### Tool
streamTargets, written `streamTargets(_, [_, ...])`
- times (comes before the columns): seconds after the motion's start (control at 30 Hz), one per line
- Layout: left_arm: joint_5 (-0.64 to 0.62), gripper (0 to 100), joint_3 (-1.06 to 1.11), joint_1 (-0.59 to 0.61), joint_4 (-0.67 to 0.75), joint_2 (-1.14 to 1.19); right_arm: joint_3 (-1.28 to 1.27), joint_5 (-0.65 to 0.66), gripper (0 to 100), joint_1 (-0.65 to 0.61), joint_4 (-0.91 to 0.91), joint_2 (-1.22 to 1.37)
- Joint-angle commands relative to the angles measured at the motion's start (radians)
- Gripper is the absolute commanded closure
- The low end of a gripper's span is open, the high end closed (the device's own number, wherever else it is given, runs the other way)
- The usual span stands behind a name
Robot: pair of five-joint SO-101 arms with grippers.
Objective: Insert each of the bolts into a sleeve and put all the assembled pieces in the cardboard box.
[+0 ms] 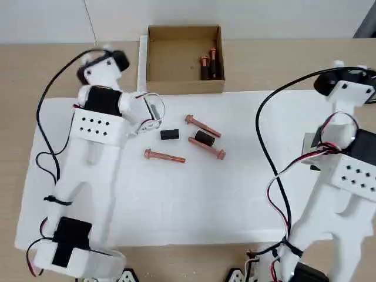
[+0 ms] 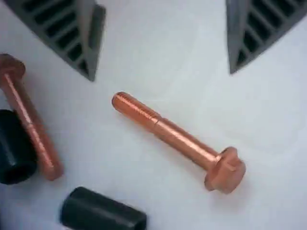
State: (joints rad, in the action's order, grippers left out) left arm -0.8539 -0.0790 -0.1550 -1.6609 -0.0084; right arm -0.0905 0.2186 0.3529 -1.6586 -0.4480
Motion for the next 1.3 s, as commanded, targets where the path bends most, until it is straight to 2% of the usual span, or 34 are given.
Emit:
streamTargets(0.0, [-0.252, 83, 0.047, 0.0, 0.002, 0.048, 0.003, -0.014, 99.5, -0.007, 0.005, -0.041])
streamTargets(0.07, [-0.296, 83, 0.053, 0.0, 0.021, 0.106, 0.003, -0.014, 99.5, -0.007, 0.005, -0.041])
streamTargets(0.37, [-0.35, 83, 0.05, -0.002, 0.126, 0.318, 0.003, -0.015, 99.5, -0.007, 0.005, -0.041])
streamTargets(0.6, [-0.381, 83, 0.051, -0.006, 0.178, 0.331, 0.003, -0.015, 99.5, -0.007, 0.007, -0.041])
streamTargets(0.73, [-0.388, 83, 0.054, -0.057, 0.17, 0.331, 0.003, -0.015, 99.5, -0.007, 0.008, -0.039])
streamTargets(0.9, [-0.459, 83, 0.056, -0.112, 0.172, 0.331, 0.003, -0.015, 99.5, -0.007, 0.01, -0.039])
streamTargets(1.27, [-0.465, 83, 0.056, -0.107, 0.173, 0.333, 0.003, -0.015, 99.5, -0.007, 0.01, -0.041])
